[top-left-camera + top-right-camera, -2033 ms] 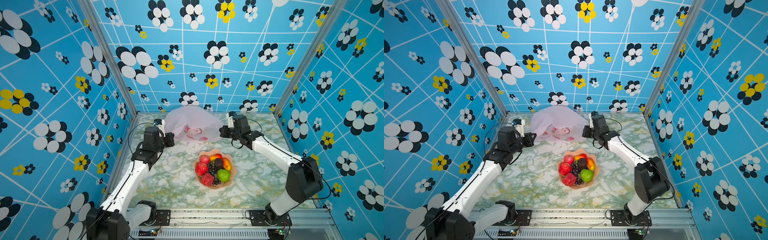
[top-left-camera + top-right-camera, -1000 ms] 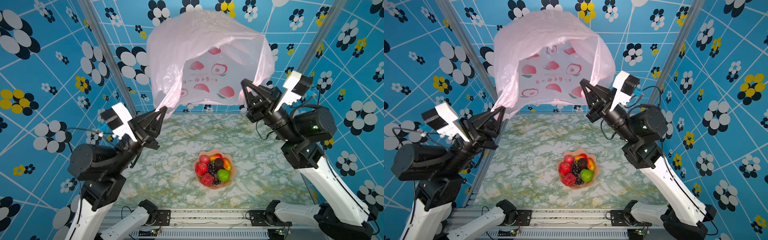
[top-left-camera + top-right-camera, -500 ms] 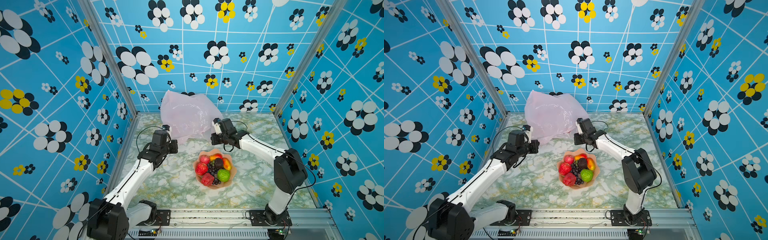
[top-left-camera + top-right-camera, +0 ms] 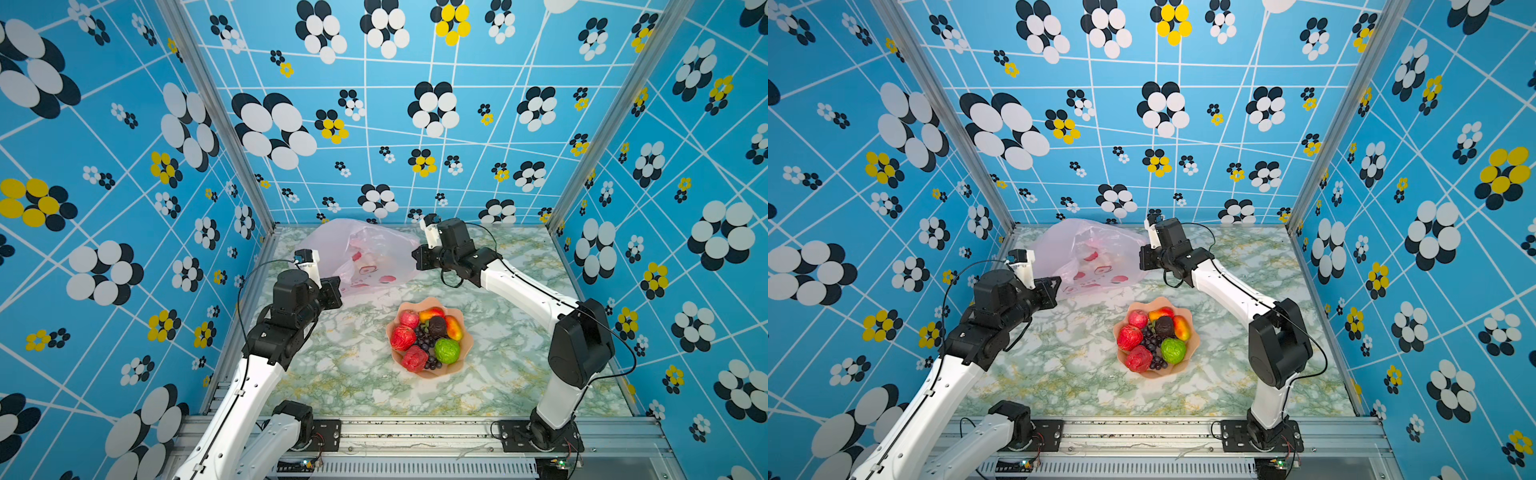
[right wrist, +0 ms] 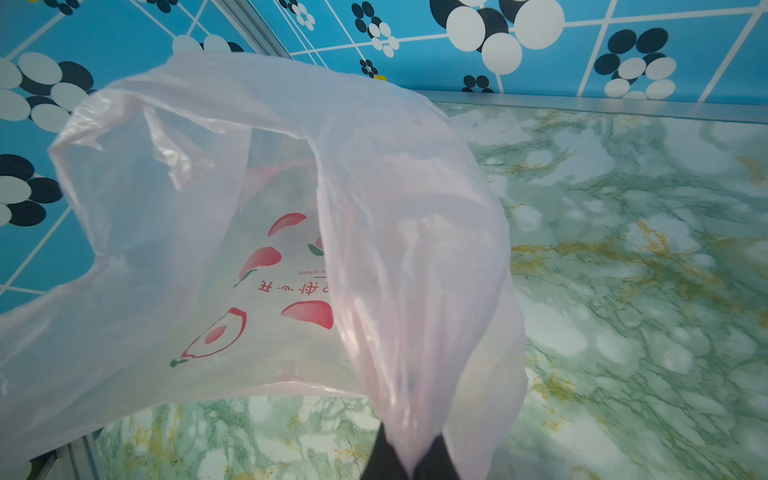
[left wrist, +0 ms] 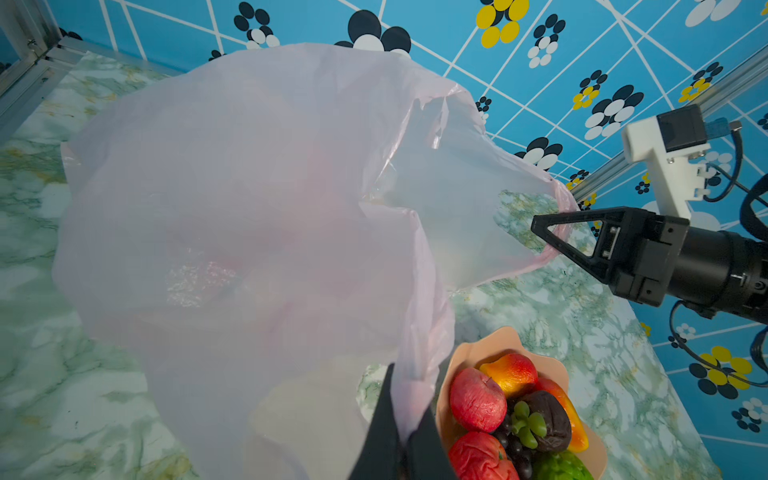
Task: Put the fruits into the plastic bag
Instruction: 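Lower the open bag beside the fruit plate with both grippers holding its handles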
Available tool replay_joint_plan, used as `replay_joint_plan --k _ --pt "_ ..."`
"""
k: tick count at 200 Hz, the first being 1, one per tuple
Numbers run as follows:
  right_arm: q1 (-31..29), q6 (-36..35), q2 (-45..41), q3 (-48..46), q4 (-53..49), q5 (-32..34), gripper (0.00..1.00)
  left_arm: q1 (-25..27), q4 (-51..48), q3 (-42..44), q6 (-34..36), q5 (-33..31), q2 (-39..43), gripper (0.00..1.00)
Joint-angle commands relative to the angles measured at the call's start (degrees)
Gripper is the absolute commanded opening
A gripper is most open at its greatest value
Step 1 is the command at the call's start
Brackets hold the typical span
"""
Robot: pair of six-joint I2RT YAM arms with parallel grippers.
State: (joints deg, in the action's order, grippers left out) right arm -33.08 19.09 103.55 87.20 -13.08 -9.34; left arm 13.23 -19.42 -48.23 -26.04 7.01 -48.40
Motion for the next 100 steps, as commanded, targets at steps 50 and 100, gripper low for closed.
replay_joint_plan --k 50,100 --pt "0.13 3.96 -5.16 -2.12 1.75 -2.45 0.00 -0.77 -1.15 4.50 -0.72 -1.66 3.16 0.09" --pt "-2.26 7.64 -9.30 -2.60 2.71 -3.74 0.00 -0.86 -1.16 4.57 3.74 6.11 -0.97 0.50"
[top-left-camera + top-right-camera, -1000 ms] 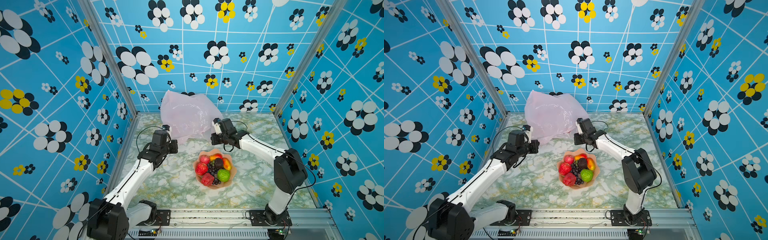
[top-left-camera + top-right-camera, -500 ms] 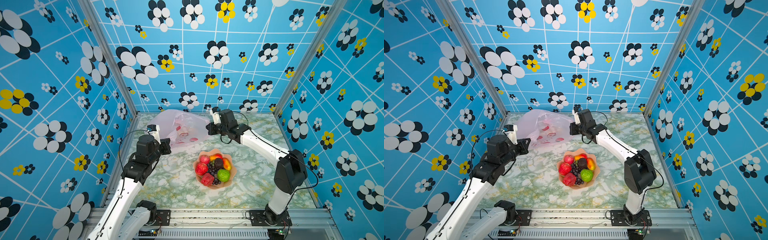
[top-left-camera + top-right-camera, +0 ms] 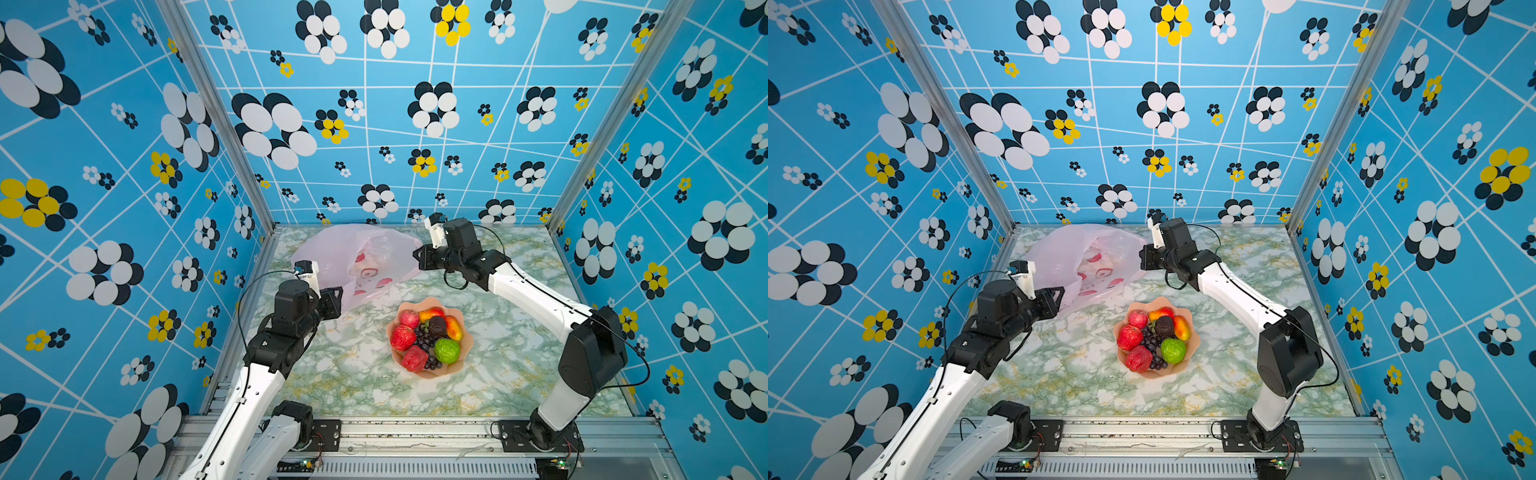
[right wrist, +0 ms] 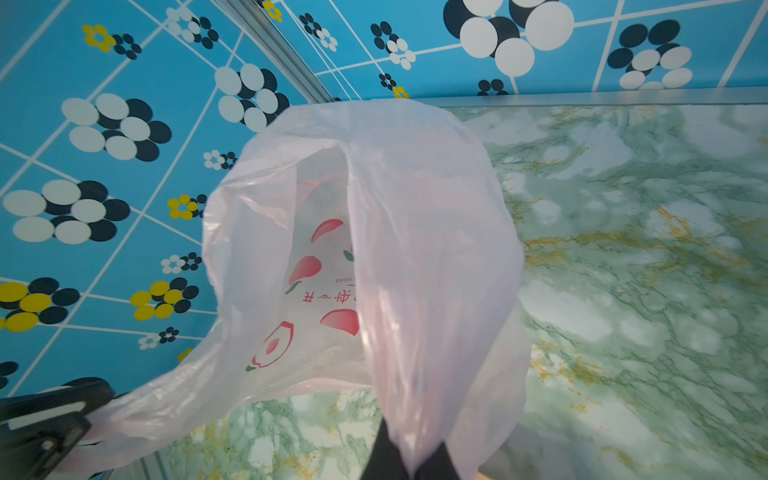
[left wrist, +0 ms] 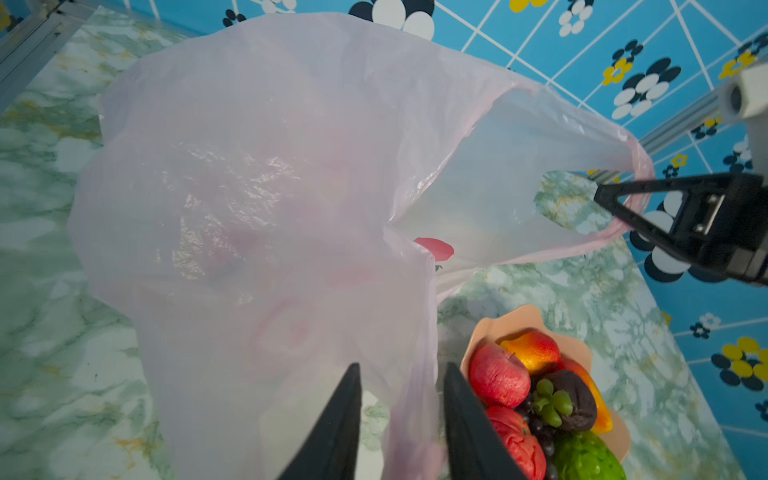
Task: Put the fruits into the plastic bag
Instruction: 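Lower the open bag beside the fruit plate with both grippers holding its handles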
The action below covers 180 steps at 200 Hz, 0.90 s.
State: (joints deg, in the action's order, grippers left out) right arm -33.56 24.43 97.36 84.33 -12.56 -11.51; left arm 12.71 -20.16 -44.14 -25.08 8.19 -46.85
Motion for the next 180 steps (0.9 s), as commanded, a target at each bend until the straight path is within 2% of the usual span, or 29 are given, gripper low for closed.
replay_joint_plan --k 1,22,41,63,82,116,139,180 --pt "-1.86 2.30 -3.13 0.41 2.19 -1.58 0.00 -0.33 -0.50 0.43 2.81 5.09 -2.71 0.51" --pt "-2.73 2.62 -3.06 1.84 1.67 -1.85 0.00 -0.26 -4.26 -2.00 4.87 7.89 -6.02 0.65" --pt "-2.93 2.78 -2.67 3.38 0.29 -1.76 0.00 0.72 -10.21 -5.54 9.47 10.33 -7.50 0.70" --pt "-3.00 2.32 -2.53 4.45 -0.71 -1.76 0.00 5.17 -21.37 -10.93 14.87 4.57 -8.50 0.74" --pt "-3.08 2.07 -2.69 5.13 -0.97 -1.42 0.00 9.48 -27.82 -13.64 15.24 0.23 -10.25 0.76" --pt "-3.48 2.24 -2.56 5.96 -0.65 -0.80 0.00 19.46 -26.13 -12.76 9.27 -3.59 -13.51 0.77" --pt "-3.88 2.47 -2.43 6.19 -0.67 -0.96 0.00 21.19 -25.20 -13.21 7.72 -5.99 -17.55 0.77" --pt "-4.23 2.47 -3.18 5.85 -0.74 -0.93 0.00 23.97 -27.27 -18.18 10.18 -9.18 -25.95 0.76"
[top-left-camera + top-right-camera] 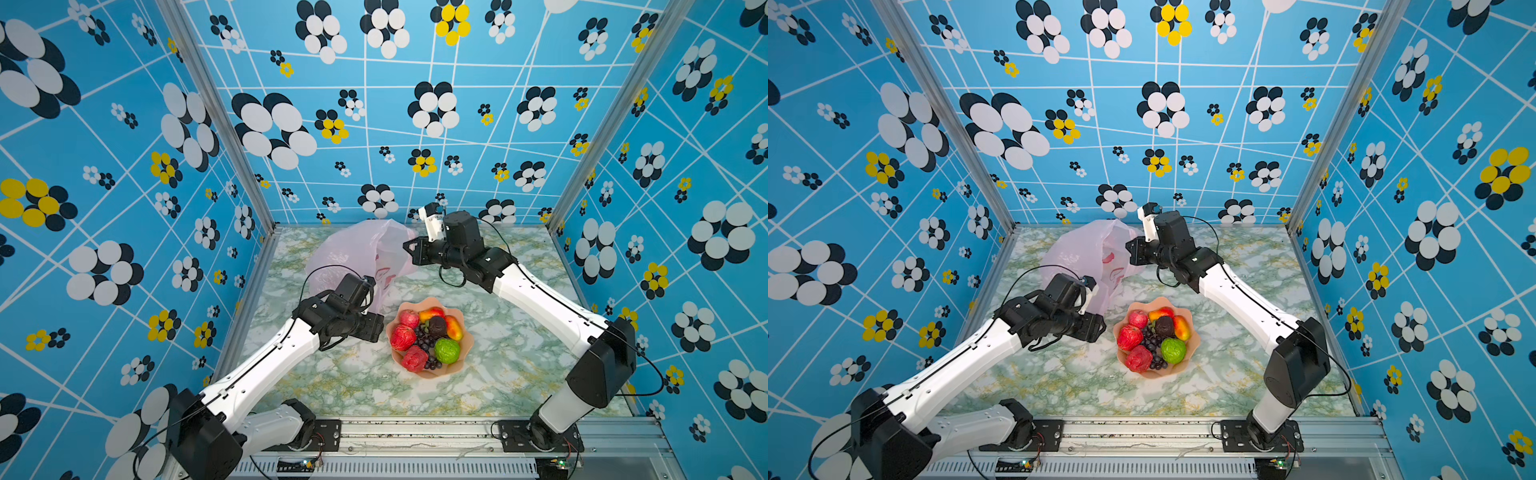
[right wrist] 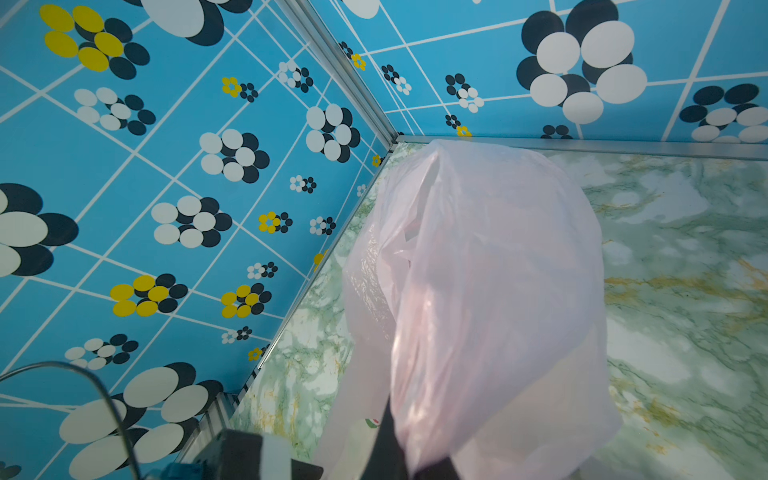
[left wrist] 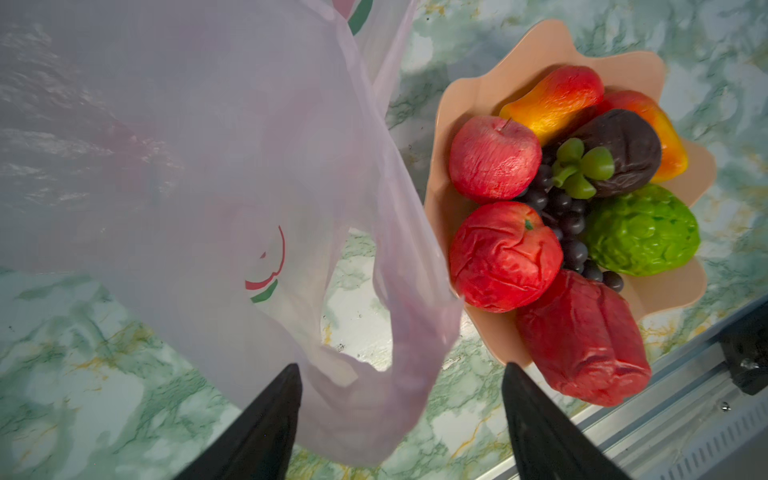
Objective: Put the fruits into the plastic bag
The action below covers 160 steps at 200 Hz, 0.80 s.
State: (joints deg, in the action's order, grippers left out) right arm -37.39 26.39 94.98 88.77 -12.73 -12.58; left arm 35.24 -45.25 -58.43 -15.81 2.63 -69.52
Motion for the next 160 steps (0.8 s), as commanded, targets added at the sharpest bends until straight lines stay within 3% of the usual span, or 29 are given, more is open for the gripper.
replay_joint_plan --k 1,29,58,75,101,129,160 --pt "-0.41 0.50 -0.82 1.41 -0.55 0.21 0.00 1.51 -2.28 -4.01 0.94 -3.70 -3.49 0.76" --pt "-0.49 0.93 -1.11 1.25 -0.36 -0.16 0.00 2.02 -3.97 -7.26 2.55 -7.24 -7.88 0.73" --pt "-0.58 0.79 -1.53 0.75 -0.44 0.38 0.00 2.11 -5.70 -9.07 3.79 -9.53 -10.92 0.62" --pt "-0.58 0.59 -1.51 0.40 -0.21 0.53 0.00 2.00 -6.07 -9.04 4.21 -12.34 -11.88 0.45" --pt "-0.24 0.16 -1.08 -0.47 -0.15 0.92 0.00 1.18 -6.56 -8.37 3.99 -13.87 -11.69 0.00" --pt "1.33 -1.41 0.33 -1.84 -1.60 2.47 0.00 -2.15 -7.70 -7.76 1.69 -16.41 -5.14 0.00" --pt "5.75 1.11 3.07 -5.37 -1.01 2.03 0.00 -9.97 -3.36 -3.23 -3.11 -11.95 9.54 0.00"
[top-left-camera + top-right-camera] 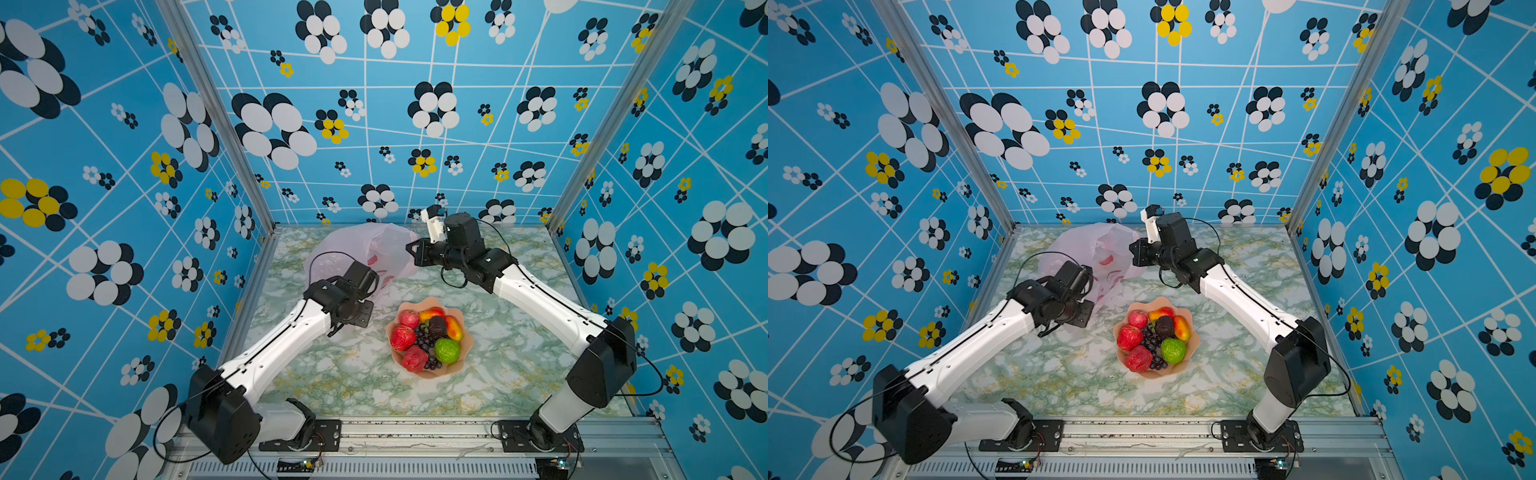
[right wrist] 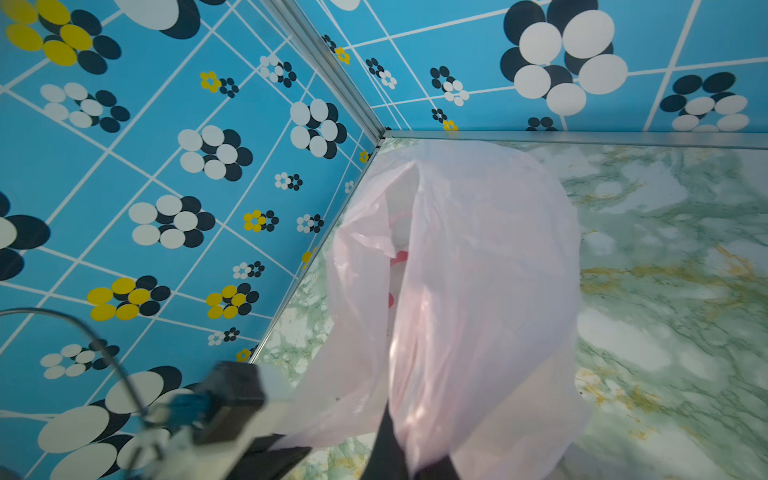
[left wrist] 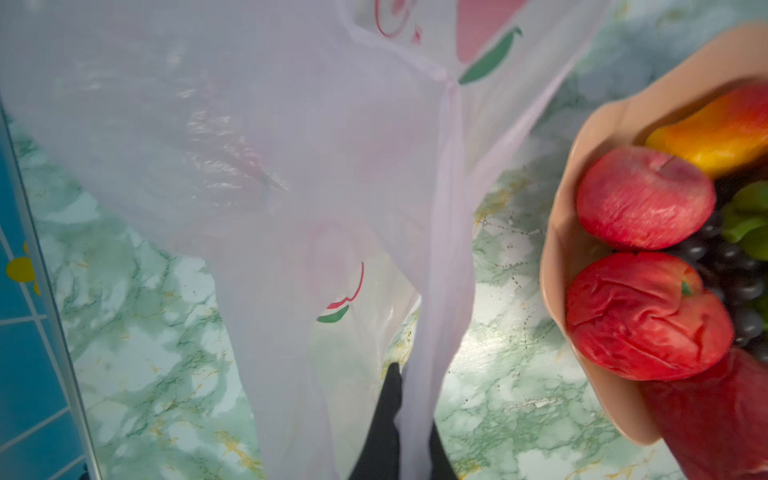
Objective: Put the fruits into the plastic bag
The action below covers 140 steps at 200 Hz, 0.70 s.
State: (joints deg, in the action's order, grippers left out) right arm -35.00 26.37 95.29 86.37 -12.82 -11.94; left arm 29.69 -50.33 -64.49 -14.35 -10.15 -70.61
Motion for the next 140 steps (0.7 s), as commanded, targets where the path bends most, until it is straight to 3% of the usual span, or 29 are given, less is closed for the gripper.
replay_joint_plan --k 1,41,62,96,140 --pt "3.45 1.09 2.83 -3.05 -0.99 1.49 0.00 -4.49 1.94 3.07 -4.78 0.88 10.83 0.00" --pt "4.90 -1.58 5.06 -3.06 -3.01 4.11 0.00 -4.83 14.86 15.14 -13.09 7.08 21.57 0.00" --pt "5.02 -1.75 3.83 -2.65 -4.17 3.02 0.40 -4.82 18.93 19.23 -20.10 7.45 24.47 0.00" --pt "5.12 -4.79 -3.61 -3.37 -7.68 5.56 0.98 -3.97 21.35 20.98 -24.34 7.56 25.81 0.00" --pt "5.47 -2.73 -18.03 -10.63 -9.13 6.82 0.99 -2.77 21.04 19.01 -22.76 8.69 24.46 0.00"
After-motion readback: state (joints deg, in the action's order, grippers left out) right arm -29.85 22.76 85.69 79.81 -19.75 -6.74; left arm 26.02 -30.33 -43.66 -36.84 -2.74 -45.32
